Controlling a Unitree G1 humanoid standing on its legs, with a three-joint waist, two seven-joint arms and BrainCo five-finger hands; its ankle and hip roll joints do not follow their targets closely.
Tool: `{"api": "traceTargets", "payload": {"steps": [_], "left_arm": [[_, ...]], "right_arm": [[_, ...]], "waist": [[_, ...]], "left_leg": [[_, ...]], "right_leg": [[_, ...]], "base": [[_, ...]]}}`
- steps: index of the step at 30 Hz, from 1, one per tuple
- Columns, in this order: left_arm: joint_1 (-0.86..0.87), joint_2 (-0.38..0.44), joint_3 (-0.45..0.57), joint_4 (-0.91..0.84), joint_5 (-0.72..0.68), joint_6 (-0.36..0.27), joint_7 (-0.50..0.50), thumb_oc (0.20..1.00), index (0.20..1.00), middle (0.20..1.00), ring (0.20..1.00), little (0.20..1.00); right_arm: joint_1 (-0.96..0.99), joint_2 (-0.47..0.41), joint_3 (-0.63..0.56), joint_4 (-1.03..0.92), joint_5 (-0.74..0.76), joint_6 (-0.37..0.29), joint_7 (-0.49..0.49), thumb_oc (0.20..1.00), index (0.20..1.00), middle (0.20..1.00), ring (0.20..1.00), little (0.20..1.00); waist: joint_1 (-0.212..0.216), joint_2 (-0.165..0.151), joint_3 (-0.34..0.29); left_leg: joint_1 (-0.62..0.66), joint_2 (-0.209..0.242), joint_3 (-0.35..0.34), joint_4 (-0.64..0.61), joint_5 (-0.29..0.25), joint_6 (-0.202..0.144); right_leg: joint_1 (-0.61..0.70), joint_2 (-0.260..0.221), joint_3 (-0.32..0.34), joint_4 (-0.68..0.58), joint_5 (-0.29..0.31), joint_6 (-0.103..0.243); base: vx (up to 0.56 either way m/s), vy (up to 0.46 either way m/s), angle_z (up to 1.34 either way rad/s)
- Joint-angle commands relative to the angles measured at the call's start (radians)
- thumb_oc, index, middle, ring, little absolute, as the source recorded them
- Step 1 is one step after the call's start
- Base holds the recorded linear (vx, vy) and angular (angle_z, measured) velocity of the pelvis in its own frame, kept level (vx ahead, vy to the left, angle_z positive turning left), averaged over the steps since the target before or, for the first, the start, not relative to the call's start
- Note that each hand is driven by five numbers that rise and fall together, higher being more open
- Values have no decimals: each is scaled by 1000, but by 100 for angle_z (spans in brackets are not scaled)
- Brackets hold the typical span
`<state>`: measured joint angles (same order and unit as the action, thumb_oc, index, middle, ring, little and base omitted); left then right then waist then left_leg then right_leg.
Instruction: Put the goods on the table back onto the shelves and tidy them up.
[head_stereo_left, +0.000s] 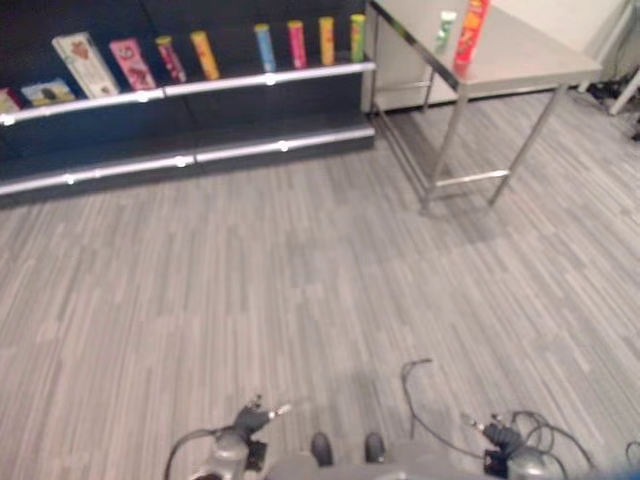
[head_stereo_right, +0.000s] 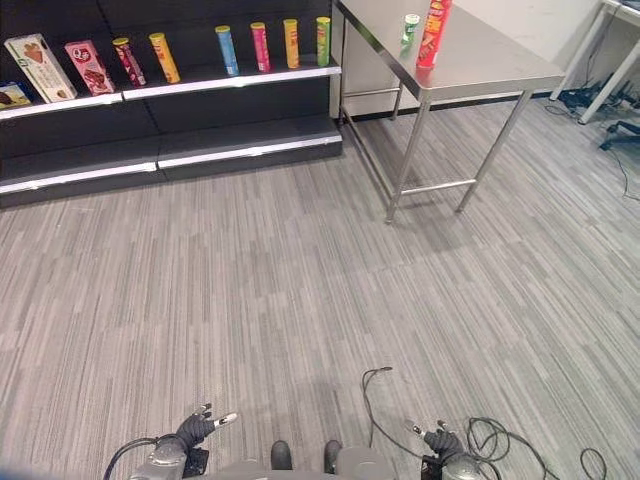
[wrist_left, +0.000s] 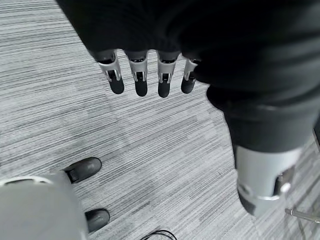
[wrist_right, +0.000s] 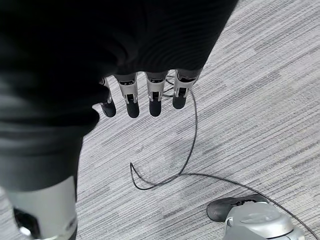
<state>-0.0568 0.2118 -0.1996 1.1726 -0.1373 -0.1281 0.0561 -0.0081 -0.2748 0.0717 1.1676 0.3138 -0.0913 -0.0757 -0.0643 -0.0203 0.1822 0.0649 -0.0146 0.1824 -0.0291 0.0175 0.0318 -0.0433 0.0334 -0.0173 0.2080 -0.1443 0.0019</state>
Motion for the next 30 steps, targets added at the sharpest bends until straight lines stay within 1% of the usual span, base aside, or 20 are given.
{"api": "traceTargets", "payload": {"steps": [1,5,8,9,10,11,12,13,14,15,17,19,21,22,23,25,26,28,29,30], "left_arm": [[-27,27,-9,-22,-20,-22,16,1000,1000,1000,1000,1000],[-32,25,-16,-27,-35,-24,12,1000,1000,1000,1000,1000],[-31,27,-10,-12,-39,-21,13,1000,1000,1000,1000,1000],[-31,27,-10,-12,-39,-21,13,1000,1000,1000,1000,1000],[-30,30,-5,-9,-41,-21,14,1000,1000,1000,1000,1000],[-29,33,1,-5,-43,-22,14,1000,1000,1000,1000,1000],[-28,33,1,-5,-43,-22,14,1000,1000,1000,1000,1000],[-27,36,3,-8,-47,-23,16,1000,1000,1000,1000,1000],[-28,36,3,-8,-47,-23,16,1000,1000,1000,1000,1000],[-30,39,3,-17,-59,-25,19,1000,1000,1000,1000,1000],[-30,42,8,-26,-72,-28,21,1000,1000,1000,1000,1000],[-30,45,12,-31,-80,-29,22,1000,1000,1000,1000,1000],[-30,52,13,-34,-86,-28,21,1000,1000,1000,1000,1000],[-30,54,13,-37,-88,-26,20,1000,1000,1000,1000,1000],[-28,57,15,-39,-93,-26,24,1000,1000,1000,1000,1000],[-29,54,15,-45,-104,-28,28,1000,1000,1000,1000,1000],[-32,49,13,-46,-107,-28,27,1000,1000,1000,1000,1000],[-38,45,8,-41,-109,-29,24,1000,1000,1000,1000,1000],[-38,44,7,-41,-109,-29,24,1000,1000,1000,1000,1000],[-41,43,3,-37,-106,-30,23,1000,1000,1000,1000,1000]], "right_arm": [[-16,-2,55,-17,-9,4,-1,1000,1000,1000,1000,1000],[-29,-11,56,-21,-5,7,-4,1000,1000,1000,1000,1000],[-38,-14,52,-24,-1,8,-6,1000,1000,1000,1000,1000],[-38,-14,52,-24,-1,8,-6,1000,1000,1000,1000,1000],[-40,-18,49,-36,1,7,-8,1000,1000,1000,1000,1000],[-43,-25,44,-47,5,4,-7,1000,1000,1000,1000,1000],[-43,-25,44,-47,5,4,-7,1000,1000,1000,1000,1000],[-43,-35,39,-65,7,3,-11,1000,1000,1000,1000,1000],[-43,-35,39,-65,7,3,-11,1000,1000,1000,1000,1000],[-46,-38,34,-77,13,-3,-16,1000,1000,1000,1000,1000],[-43,-36,33,-83,15,-5,-18,1000,1000,1000,1000,1000],[-42,-35,32,-87,17,-7,-19,1000,1000,1000,1000,1000],[-41,-35,38,-90,16,-7,-14,1000,1000,1000,1000,1000],[-43,-35,42,-87,15,-7,-11,1000,1000,1000,1000,1000],[-39,-38,56,-90,14,-11,-9,1000,1000,1000,1000,1000],[-32,-42,62,-94,23,-19,-11,1000,1000,1000,1000,1000],[-26,-45,61,-100,26,-21,-11,1000,1000,1000,1000,1000],[-8,-52,60,-108,25,-26,-13,1000,1000,1000,1000,1000],[-8,-52,60,-109,25,-26,-13,1000,1000,1000,1000,1000],[0,-56,58,-113,25,-29,-12,1000,1000,1000,1000,1000]], "waist": [[-7,-31,3],[9,-32,17],[17,-32,26],[17,-32,26],[18,-33,35],[19,-34,53],[19,-34,53],[16,-32,73],[16,-32,72],[12,-25,92],[15,-11,102],[15,-9,102],[11,-14,92],[7,-17,91],[-4,-32,84],[-18,-35,86],[-25,-35,87],[-41,-30,84],[-42,-26,86],[-53,-21,78]], "left_leg": [[27,52,-68,61,-161,-84],[-13,33,-88,98,-175,-73],[-35,13,-98,119,-193,-56],[-36,13,-98,119,-193,-56],[-39,1,-101,123,-199,-44],[-45,-24,-107,132,-207,-25],[-45,-24,-107,132,-208,-25],[-45,-44,-118,140,-213,-13],[-45,-44,-118,141,-213,-13],[-50,-44,-133,157,-221,-9],[-51,-29,-143,166,-233,-13],[-42,-20,-149,161,-242,-19],[-22,-8,-156,149,-260,-29],[-14,-3,-165,149,-266,-34],[31,8,-184,146,-273,-48],[74,21,-213,149,-275,-62],[94,24,-231,154,-275,-71],[140,32,-268,156,-263,-84],[143,37,-270,155,-266,-85],[172,46,-289,158,-251,-95]], "right_leg": [[2,-152,40,-137,111,200],[-11,-169,40,-128,106,205],[-38,-193,47,-87,104,219],[-38,-193,47,-87,104,219],[-56,-205,57,-54,118,226],[-101,-227,72,21,174,231],[-101,-227,72,21,174,231],[-136,-250,85,88,242,219],[-137,-250,85,89,241,219],[-163,-269,91,147,291,202],[-171,-282,76,175,275,187],[-169,-285,53,150,260,188],[-182,-246,29,87,186,192],[-192,-225,25,60,170,199],[-222,-159,13,-25,164,222],[-247,-96,10,-94,178,228],[-259,-74,5,-125,191,230],[-280,-39,-32,-168,220,232],[-276,-36,-36,-169,219,231],[-288,-22,-65,-179,233,229]], "base": [[43,38,-3],[46,69,0],[54,90,0],[33,94,-2],[47,142,-3],[47,142,-3],[70,177,2],[42,86,9],[123,118,15],[123,37,16],[176,18,28],[213,-16,24],[273,-43,11],[445,-159,2],[465,-183,1],[491,-182,29],[490,-175,27],[438,-165,8],[404,-168,33],[406,-180,63]]}}
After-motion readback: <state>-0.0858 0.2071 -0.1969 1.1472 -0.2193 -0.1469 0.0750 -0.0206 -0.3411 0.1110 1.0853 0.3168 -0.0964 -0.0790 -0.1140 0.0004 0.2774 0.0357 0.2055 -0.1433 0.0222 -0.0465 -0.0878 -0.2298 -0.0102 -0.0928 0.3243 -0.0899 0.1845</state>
